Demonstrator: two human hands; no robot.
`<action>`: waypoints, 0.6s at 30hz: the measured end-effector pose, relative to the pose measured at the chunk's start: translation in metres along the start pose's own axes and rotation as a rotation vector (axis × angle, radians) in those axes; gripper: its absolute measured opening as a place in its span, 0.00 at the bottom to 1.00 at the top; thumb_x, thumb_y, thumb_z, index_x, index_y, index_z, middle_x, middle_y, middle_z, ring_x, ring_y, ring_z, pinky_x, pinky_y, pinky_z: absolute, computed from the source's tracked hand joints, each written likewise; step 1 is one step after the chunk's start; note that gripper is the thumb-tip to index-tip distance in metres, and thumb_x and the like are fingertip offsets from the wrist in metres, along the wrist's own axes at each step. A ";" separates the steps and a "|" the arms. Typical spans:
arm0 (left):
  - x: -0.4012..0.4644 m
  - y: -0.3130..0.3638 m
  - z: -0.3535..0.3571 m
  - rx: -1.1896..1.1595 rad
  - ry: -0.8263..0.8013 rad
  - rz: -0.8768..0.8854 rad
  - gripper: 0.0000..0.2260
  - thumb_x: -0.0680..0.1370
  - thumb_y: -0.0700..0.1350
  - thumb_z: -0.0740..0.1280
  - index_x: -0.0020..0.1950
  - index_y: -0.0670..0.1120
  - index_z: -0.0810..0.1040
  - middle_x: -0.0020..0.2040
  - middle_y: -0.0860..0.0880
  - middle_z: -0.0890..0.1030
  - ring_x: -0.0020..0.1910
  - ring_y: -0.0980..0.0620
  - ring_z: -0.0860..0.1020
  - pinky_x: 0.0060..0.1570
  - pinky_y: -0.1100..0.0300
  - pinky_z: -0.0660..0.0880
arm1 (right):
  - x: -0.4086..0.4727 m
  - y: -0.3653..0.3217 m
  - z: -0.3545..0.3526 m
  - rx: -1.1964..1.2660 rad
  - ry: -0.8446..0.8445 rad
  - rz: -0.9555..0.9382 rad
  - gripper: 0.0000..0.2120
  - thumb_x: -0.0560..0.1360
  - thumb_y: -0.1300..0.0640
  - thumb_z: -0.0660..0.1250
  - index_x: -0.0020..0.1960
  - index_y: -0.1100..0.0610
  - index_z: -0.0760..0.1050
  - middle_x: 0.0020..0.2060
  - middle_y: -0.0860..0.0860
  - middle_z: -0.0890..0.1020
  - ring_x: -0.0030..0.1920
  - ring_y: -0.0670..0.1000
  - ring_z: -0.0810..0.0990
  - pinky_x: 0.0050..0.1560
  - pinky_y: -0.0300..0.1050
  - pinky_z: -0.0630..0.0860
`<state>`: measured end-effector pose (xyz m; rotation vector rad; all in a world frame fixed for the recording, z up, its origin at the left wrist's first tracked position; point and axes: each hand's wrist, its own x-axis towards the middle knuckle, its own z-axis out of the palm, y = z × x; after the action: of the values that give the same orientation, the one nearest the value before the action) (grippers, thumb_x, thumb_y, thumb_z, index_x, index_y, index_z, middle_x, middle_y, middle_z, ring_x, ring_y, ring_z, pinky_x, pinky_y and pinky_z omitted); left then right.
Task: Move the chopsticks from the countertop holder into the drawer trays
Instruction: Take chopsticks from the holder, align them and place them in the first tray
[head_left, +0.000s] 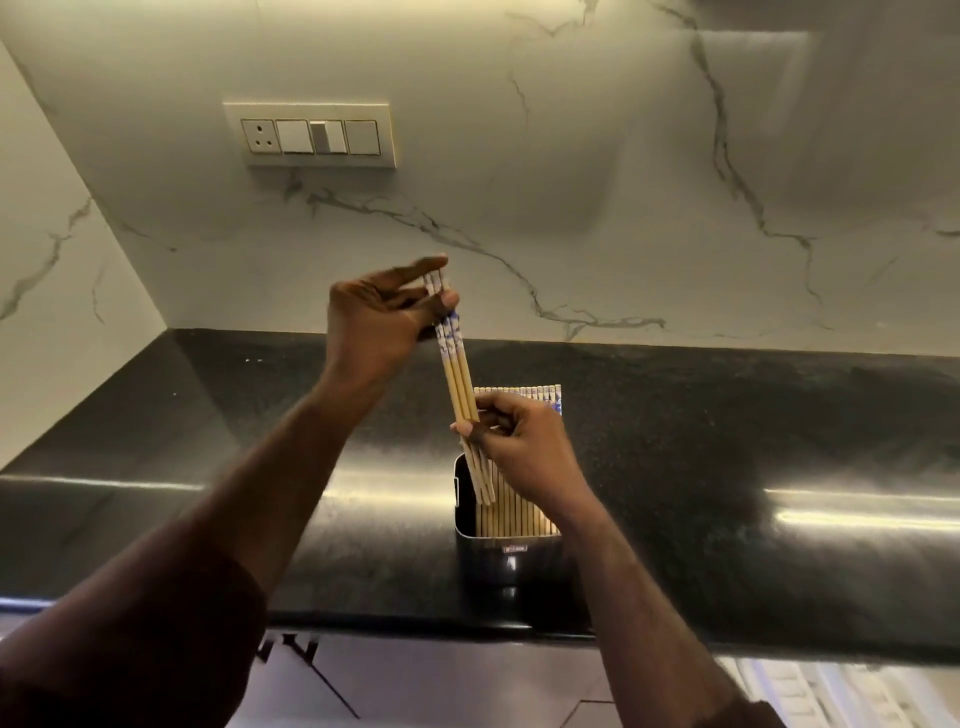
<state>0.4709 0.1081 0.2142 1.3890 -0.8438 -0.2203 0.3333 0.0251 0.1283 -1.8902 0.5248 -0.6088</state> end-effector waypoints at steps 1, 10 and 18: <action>0.000 0.011 -0.001 -0.013 0.022 0.004 0.18 0.71 0.36 0.73 0.61 0.45 0.79 0.48 0.43 0.85 0.43 0.49 0.85 0.43 0.57 0.82 | -0.006 -0.006 -0.004 0.068 -0.029 0.008 0.13 0.75 0.59 0.71 0.59 0.57 0.79 0.48 0.52 0.86 0.46 0.48 0.85 0.49 0.45 0.82; -0.073 0.075 -0.005 -0.227 -0.003 -0.034 0.17 0.71 0.34 0.73 0.59 0.42 0.80 0.47 0.43 0.85 0.41 0.51 0.85 0.40 0.59 0.81 | -0.115 -0.043 -0.045 0.355 -0.213 0.183 0.15 0.72 0.52 0.71 0.56 0.59 0.80 0.46 0.58 0.86 0.43 0.56 0.85 0.42 0.50 0.82; -0.163 0.086 0.037 -0.319 -0.028 -0.168 0.15 0.71 0.35 0.74 0.56 0.44 0.82 0.46 0.45 0.86 0.41 0.52 0.85 0.39 0.61 0.81 | -0.240 -0.031 -0.081 0.291 -0.189 0.337 0.11 0.77 0.52 0.68 0.56 0.57 0.81 0.46 0.60 0.86 0.44 0.59 0.85 0.44 0.55 0.84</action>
<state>0.3053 0.1959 0.2272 1.1577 -0.6803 -0.4837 0.0989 0.1251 0.1429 -1.5217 0.5811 -0.2648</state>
